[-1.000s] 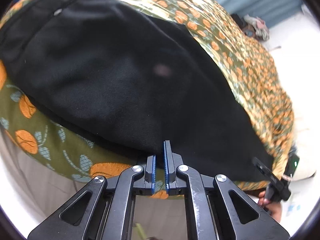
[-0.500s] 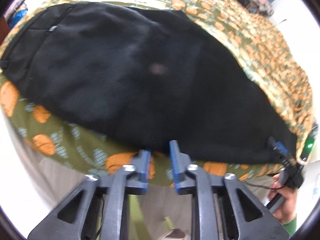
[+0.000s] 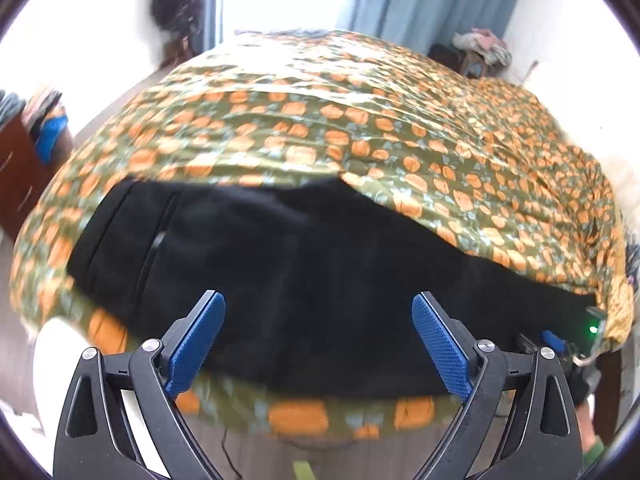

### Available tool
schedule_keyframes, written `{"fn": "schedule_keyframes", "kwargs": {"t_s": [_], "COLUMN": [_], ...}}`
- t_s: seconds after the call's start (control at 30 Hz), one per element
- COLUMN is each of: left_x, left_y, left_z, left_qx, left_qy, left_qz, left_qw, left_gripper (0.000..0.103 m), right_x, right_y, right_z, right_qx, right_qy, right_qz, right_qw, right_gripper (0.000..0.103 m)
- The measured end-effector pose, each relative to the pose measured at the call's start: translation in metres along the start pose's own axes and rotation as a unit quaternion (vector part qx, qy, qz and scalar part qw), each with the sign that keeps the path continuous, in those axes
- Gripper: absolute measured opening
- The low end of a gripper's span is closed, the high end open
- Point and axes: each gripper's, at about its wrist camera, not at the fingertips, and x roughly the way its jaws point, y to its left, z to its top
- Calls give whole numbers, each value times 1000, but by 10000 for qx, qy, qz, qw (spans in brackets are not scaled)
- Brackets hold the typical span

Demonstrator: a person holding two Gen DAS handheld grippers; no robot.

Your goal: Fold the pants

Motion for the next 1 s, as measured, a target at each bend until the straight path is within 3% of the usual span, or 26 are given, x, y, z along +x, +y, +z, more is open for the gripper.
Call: {"fn": "schedule_keyframes", "kwargs": {"t_s": [0.13, 0.23, 0.3, 0.53, 0.73, 0.87, 1.0], "left_x": [57, 90, 96, 68, 35, 57, 96], "left_y": [2, 19, 29, 38, 10, -6, 2], "left_z": [-2, -26, -38, -41, -16, 7, 10], "left_qx": [175, 17, -55, -227, -63, 76, 133], "left_qy": [526, 1226, 1395, 1435, 795, 703, 666], "left_qz": [461, 1096, 1310, 1276, 796, 534, 902], "left_qw": [9974, 9864, 9815, 9811, 9936, 9961, 9936], "left_gripper": [95, 95, 96, 93, 95, 96, 96], "right_x": [1, 1, 1, 2, 2, 2, 0], "right_y": [0, -1, -1, -1, -1, -1, -1], "right_z": [-1, -1, -1, -2, -2, -2, -4], "right_qx": [14, 30, 27, 28, 34, 39, 46], "right_qy": [-43, -63, -77, -114, -135, -155, -244], "right_qz": [-23, -26, -11, -23, -37, -44, -30], "right_qw": [10000, 10000, 10000, 9999, 9999, 9999, 9997], "right_gripper": [103, 103, 103, 103, 103, 103, 103]}}
